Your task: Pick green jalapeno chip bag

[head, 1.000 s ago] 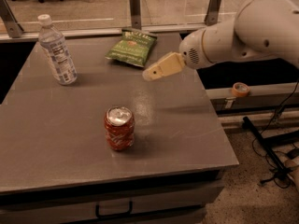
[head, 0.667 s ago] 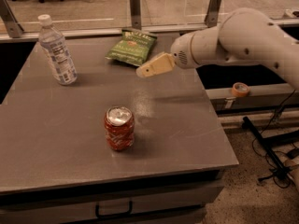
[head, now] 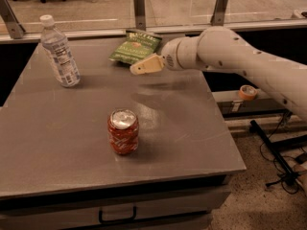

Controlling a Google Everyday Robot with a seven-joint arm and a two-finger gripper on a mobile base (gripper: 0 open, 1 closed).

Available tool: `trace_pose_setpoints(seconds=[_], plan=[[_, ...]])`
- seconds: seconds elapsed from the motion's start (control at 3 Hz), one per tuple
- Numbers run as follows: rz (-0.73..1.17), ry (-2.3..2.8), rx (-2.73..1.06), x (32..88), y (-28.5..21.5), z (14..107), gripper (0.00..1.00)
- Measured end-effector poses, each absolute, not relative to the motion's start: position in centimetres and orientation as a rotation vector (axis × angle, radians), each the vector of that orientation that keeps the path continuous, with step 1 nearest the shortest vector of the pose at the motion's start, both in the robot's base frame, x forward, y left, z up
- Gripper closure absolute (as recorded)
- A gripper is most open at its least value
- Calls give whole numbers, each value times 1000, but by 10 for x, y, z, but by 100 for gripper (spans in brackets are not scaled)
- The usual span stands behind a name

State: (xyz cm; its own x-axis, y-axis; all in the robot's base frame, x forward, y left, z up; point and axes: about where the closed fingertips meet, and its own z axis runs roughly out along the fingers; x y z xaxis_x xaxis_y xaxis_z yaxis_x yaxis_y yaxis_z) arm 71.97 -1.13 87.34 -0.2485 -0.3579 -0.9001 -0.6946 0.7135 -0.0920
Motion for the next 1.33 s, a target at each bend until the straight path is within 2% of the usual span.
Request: trace_pose_setpoints(seconds=[0.33, 0.67, 1.33], plan=[[387, 1851, -800, 750, 9, 862, 0], [399, 1857, -801, 775, 28, 847, 18], [398, 1855, -836, 795, 39, 834, 63]])
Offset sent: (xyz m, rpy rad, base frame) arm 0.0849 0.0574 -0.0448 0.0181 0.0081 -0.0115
